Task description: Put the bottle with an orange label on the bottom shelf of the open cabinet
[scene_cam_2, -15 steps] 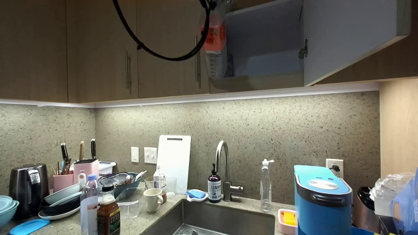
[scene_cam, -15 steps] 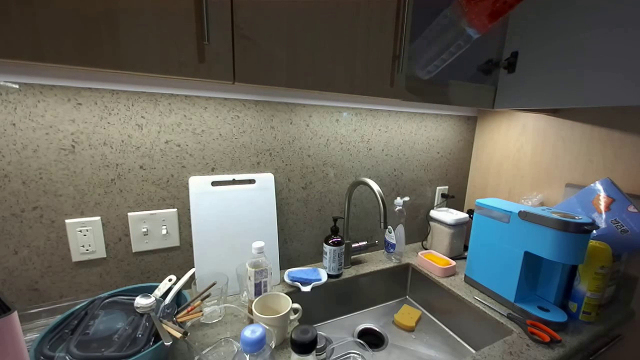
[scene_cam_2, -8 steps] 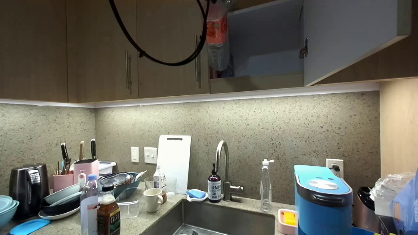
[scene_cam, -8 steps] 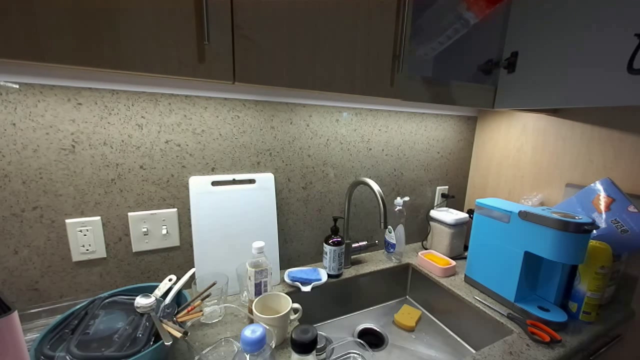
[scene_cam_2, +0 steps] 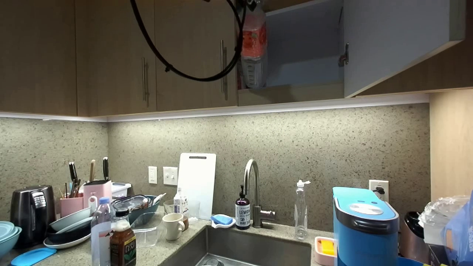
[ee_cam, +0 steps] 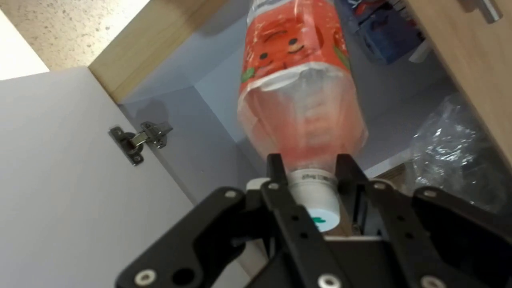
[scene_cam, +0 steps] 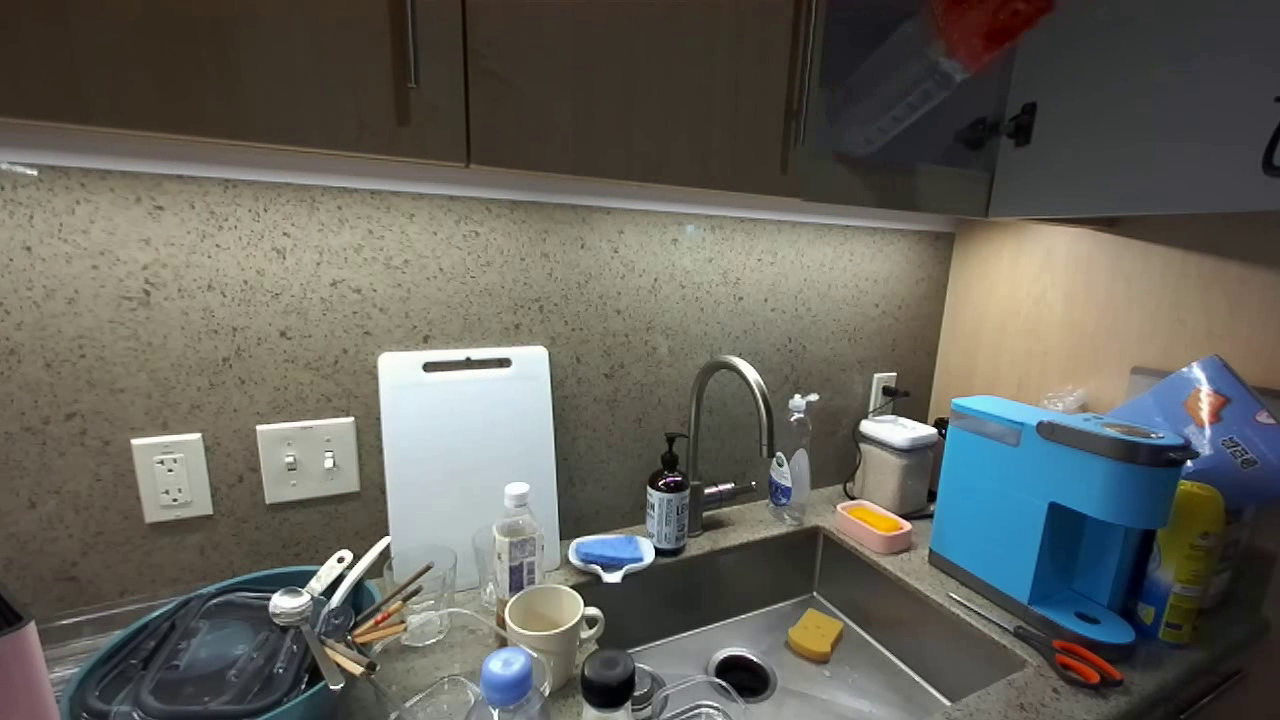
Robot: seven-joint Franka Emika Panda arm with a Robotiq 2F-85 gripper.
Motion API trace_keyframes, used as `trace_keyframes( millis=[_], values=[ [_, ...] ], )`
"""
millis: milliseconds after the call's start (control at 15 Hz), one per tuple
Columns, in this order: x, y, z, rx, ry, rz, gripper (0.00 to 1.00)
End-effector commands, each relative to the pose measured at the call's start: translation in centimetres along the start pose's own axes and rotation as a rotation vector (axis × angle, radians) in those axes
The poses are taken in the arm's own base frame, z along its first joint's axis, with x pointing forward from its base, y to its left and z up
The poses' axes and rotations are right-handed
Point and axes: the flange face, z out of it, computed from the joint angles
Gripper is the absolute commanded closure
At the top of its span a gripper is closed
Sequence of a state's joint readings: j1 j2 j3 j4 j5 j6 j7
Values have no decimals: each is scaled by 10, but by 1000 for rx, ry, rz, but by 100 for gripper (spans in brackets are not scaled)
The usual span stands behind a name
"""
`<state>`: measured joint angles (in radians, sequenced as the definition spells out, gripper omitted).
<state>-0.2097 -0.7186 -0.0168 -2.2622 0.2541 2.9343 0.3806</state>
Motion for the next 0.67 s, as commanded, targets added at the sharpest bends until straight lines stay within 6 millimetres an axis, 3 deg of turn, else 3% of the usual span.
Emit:
trace_keyframes(
  millis=[0,267,400,600],
  values=[
    [15,30,24,-92,122,61,88],
    [29,62,49,-138,303,147,88],
    [19,72,67,-145,332,162,88],
    [-13,76,98,-139,296,148,88]
  ],
)
